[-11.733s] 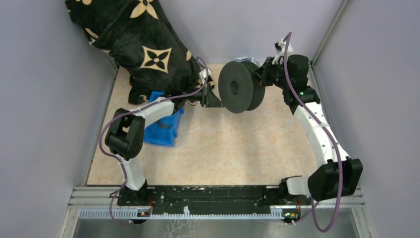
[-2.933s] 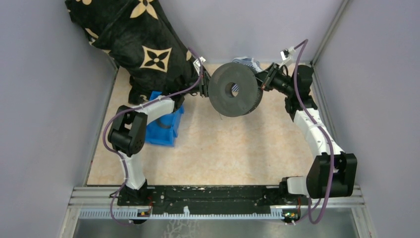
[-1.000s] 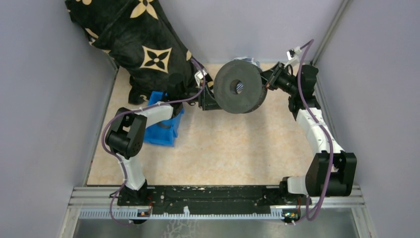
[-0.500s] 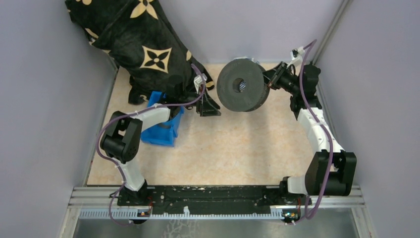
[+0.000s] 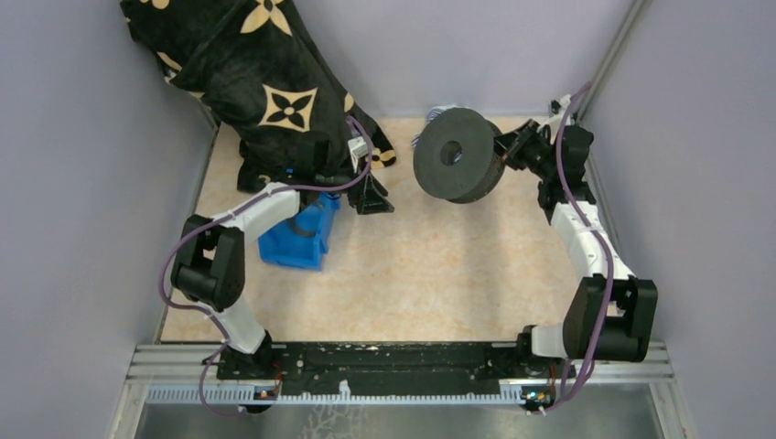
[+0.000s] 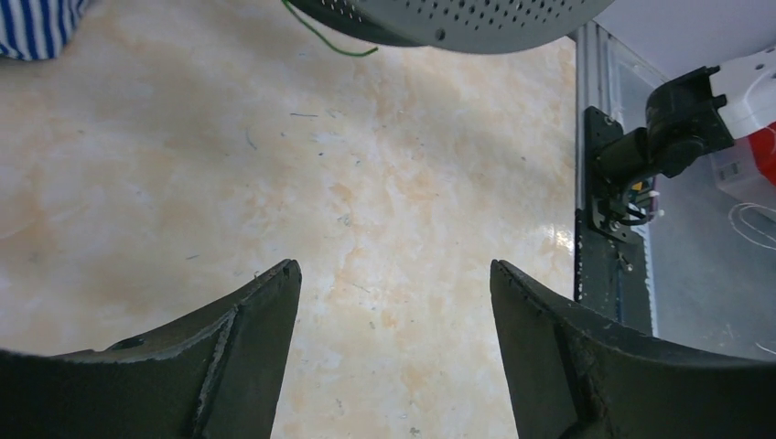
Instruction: Wrap the cables
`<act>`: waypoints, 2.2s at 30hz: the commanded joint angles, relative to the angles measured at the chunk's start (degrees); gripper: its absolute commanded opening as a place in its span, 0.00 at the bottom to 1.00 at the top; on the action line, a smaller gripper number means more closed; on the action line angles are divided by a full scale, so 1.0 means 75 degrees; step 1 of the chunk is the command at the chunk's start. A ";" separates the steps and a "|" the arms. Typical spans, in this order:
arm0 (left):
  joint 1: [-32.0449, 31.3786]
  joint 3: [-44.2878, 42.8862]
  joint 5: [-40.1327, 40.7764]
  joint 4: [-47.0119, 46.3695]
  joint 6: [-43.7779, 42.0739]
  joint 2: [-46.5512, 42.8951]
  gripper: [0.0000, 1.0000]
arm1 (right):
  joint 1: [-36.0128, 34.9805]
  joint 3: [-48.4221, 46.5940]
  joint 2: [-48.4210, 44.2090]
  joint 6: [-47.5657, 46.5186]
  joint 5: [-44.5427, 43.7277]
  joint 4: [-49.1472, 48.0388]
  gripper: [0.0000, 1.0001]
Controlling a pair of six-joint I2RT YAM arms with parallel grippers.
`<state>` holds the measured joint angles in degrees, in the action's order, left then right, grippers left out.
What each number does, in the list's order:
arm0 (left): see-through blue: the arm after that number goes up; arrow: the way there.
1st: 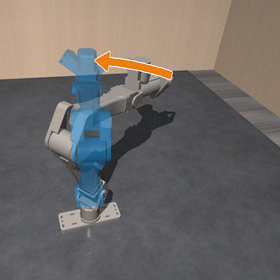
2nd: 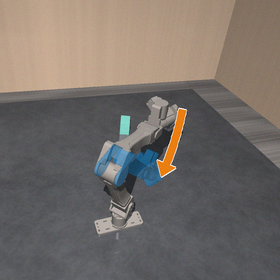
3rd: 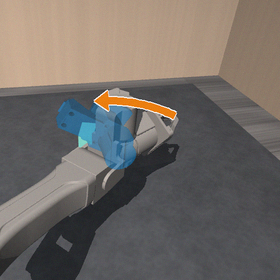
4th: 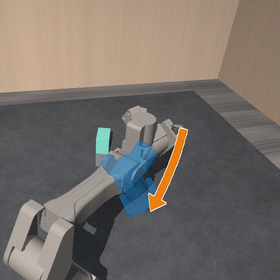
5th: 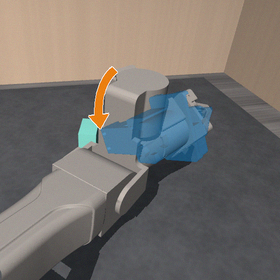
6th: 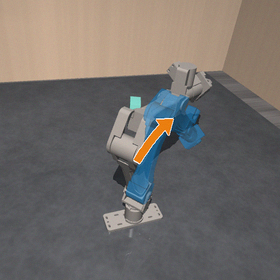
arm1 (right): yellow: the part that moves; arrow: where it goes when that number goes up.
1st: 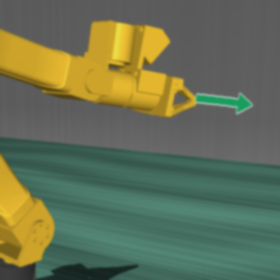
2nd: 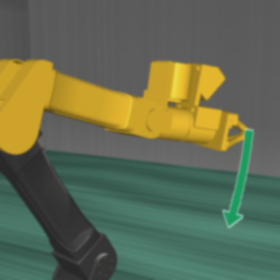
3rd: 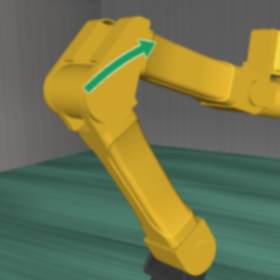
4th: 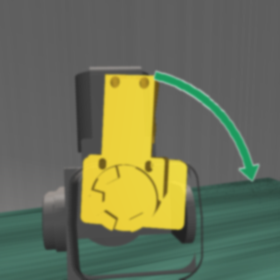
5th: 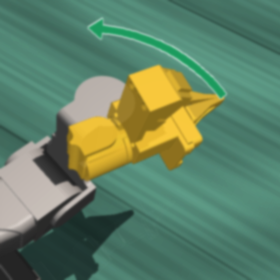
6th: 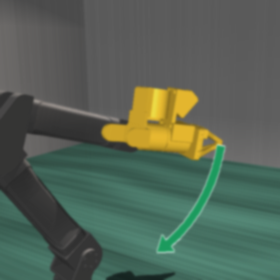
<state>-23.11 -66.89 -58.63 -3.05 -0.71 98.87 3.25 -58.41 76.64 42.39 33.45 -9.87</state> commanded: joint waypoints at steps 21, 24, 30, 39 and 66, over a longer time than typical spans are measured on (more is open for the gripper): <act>0.0099 -0.0718 0.0714 0.0893 -0.1279 -0.0599 0.89 | 0.0048 0.2089 0.1260 0.0923 -0.1317 -0.2627 0.00; 0.0102 -0.0717 0.0706 0.0785 -0.1219 -0.0528 0.90 | 0.0048 0.2150 0.1470 0.1022 -0.1272 -0.2822 0.00; 0.0101 -0.0768 0.0684 0.0720 -0.1191 -0.0463 0.90 | 0.0051 0.2297 0.1794 0.1137 -0.1158 -0.3140 0.00; 0.0103 -0.0864 0.0681 0.0559 -0.1065 -0.0308 0.91 | 0.0048 0.2348 0.2033 0.1184 -0.0997 -0.3160 0.08; 0.0094 -0.0973 0.0722 0.0541 -0.1083 -0.0034 0.94 | 0.0048 0.2244 0.3142 0.0442 -0.0611 -0.2826 0.24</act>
<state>-22.61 -72.51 -52.10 2.52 -8.64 98.15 3.40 -40.47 99.37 48.05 27.73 -27.94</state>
